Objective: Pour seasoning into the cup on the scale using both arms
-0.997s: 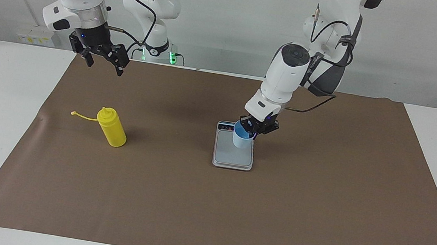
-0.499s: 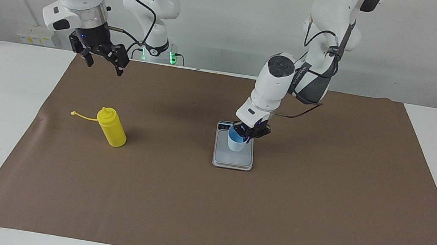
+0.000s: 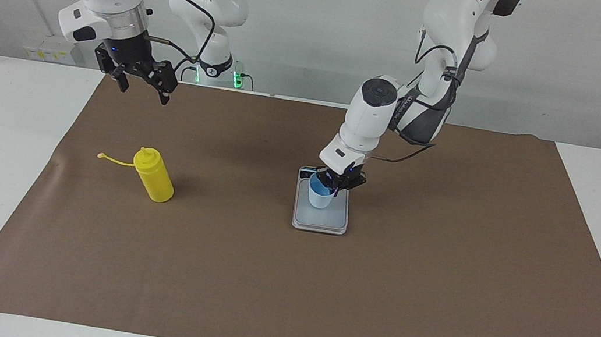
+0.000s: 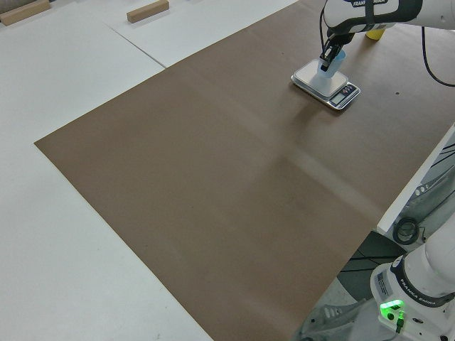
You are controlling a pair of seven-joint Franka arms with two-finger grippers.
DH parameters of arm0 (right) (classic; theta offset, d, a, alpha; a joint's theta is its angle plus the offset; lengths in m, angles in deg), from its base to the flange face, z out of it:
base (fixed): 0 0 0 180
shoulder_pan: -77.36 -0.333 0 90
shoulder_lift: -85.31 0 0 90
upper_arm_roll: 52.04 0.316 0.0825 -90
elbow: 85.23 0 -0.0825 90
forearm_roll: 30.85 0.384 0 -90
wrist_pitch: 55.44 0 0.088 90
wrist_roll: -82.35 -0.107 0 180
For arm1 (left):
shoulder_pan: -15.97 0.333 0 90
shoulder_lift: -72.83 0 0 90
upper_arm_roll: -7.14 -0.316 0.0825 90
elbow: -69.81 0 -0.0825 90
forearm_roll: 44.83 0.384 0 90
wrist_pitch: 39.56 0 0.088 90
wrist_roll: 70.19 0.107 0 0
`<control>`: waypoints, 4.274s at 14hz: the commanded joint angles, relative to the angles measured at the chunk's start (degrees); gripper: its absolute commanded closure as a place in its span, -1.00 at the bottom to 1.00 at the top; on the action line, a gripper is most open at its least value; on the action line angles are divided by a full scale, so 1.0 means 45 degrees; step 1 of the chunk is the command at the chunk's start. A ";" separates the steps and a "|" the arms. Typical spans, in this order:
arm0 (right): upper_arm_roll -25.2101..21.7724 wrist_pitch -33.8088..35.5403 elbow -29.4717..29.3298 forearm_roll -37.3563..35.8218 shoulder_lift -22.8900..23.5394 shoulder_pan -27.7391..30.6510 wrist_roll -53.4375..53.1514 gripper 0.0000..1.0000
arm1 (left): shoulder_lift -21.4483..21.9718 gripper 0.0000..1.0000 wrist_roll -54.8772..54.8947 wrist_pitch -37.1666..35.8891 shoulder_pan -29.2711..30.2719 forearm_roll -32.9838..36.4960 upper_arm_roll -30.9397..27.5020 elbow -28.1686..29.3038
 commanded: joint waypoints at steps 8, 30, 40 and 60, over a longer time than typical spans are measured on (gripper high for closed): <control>0.0071 -0.0192 0.0383 0.0242 -0.0323 0.0184 0.0322 -1.00 | 0.0220 -1.00 -0.0377 0.0410 -0.0115 0.0325 -0.0252 0.0224; 0.0071 -0.0192 0.0383 0.0261 -0.0323 0.0184 0.0322 -1.00 | 0.3814 -1.00 0.8666 -0.8238 0.5374 0.0168 -0.0565 -0.3269; 0.0071 -0.0192 0.0383 0.0261 -0.0323 0.0184 0.0322 -1.00 | 0.4126 -1.00 0.9775 -0.8712 0.6351 -0.0808 -0.0683 -0.3295; 0.0032 -0.1051 0.0363 0.0649 -0.0206 0.0670 -0.0550 -1.00 | 0.4439 -1.00 0.9017 -0.8244 0.6370 -0.0921 -0.0702 -0.2746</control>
